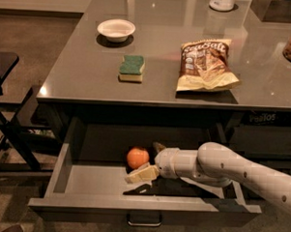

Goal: Pick orange from top drawer and place on counter

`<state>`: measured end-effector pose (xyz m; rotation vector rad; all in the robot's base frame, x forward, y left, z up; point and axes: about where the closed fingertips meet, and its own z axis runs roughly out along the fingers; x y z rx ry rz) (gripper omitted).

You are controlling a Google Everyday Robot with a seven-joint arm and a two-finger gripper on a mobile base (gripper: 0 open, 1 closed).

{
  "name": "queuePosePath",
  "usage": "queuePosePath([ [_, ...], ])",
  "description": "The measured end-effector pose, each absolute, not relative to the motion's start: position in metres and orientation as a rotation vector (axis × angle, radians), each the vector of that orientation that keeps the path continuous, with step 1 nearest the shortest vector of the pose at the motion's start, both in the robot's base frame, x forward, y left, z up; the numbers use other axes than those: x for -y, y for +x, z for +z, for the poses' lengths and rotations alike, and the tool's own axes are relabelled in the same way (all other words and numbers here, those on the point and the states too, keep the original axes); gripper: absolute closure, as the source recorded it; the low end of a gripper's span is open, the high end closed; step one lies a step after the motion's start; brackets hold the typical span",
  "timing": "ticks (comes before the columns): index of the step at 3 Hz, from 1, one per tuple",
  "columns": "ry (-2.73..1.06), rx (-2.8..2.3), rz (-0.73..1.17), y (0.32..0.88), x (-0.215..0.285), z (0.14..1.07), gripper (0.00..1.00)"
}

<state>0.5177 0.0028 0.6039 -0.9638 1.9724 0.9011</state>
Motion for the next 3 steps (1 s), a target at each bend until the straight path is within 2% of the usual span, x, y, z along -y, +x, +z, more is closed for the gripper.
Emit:
queuePosePath([
  [3,-0.982,-1.920,0.894,0.518,-0.012,0.624,0.00],
])
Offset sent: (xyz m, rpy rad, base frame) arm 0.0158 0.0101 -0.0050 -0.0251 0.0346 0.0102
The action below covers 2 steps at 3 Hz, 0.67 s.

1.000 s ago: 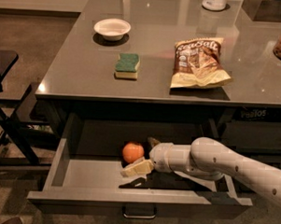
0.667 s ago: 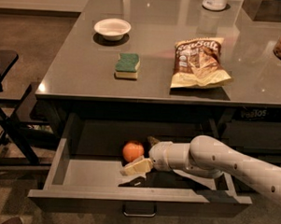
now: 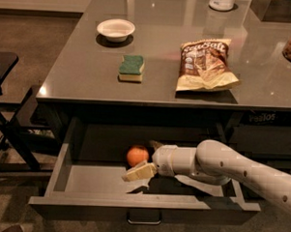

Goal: Pick orange from top drawer and place on counter

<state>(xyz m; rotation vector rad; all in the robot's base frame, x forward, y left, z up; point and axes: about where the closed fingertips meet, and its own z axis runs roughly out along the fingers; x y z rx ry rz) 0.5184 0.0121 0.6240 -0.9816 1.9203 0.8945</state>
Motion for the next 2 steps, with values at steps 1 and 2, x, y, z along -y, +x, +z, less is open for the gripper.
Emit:
queuePosePath([
  [1,-0.979,-1.870,0.902,0.5206,-0.0169,0.6291,0.00],
  [2,-0.972,-1.872,0.905,0.5283,-0.0167,0.6201,0.00],
])
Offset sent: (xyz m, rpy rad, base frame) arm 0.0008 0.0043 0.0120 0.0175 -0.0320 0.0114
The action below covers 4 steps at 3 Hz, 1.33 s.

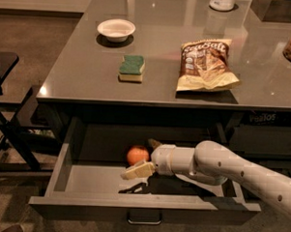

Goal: Pick orange from top drawer and place on counter

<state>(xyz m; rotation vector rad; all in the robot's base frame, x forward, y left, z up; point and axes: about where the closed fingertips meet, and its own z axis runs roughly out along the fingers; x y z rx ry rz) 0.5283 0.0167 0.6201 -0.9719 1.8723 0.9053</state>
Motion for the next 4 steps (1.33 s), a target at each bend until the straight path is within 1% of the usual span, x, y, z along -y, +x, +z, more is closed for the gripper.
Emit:
queuePosePath([
  [1,-0.972,-1.872,0.905,0.5283,-0.0168,0.6201,0.05],
  [2,-0.972,-1.872,0.905,0.5283,-0.0168,0.6201,0.24],
  [4,-0.972,-1.872,0.905,0.5282,-0.0168,0.6201,0.71],
])
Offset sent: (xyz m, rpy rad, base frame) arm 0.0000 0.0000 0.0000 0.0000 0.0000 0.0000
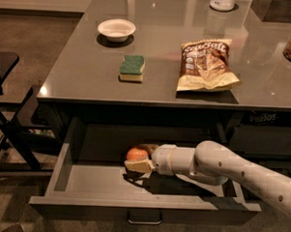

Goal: Pick orange from top drawer and place on counter

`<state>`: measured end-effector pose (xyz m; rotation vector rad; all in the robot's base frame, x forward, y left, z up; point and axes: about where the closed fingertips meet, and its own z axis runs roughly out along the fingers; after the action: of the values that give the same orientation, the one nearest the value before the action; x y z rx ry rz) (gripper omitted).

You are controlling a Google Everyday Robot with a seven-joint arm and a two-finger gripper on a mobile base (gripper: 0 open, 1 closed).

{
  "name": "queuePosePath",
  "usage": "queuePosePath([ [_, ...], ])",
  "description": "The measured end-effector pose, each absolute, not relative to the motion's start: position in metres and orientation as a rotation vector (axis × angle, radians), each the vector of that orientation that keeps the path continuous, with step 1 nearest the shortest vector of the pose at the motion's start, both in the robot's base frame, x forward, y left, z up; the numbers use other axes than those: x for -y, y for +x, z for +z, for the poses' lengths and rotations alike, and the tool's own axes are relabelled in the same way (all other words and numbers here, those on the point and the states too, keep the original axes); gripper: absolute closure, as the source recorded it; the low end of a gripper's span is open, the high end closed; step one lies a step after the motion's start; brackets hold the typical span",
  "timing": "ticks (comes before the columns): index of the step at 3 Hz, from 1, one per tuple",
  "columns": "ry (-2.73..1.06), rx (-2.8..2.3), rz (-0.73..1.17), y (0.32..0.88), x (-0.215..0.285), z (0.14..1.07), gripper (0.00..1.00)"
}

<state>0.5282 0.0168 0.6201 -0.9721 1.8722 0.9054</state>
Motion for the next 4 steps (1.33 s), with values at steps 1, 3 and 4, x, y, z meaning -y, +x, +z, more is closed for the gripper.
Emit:
queuePosePath([
  [1,-0.972,-1.872,0.905,0.528,-0.017,0.620,0.94],
  [3,-0.971,-1.877,0.888,0.518,-0.028,0.643,1.00],
  [4,-0.982,-1.872,0.879,0.513,-0.042,0.671,1.00],
])
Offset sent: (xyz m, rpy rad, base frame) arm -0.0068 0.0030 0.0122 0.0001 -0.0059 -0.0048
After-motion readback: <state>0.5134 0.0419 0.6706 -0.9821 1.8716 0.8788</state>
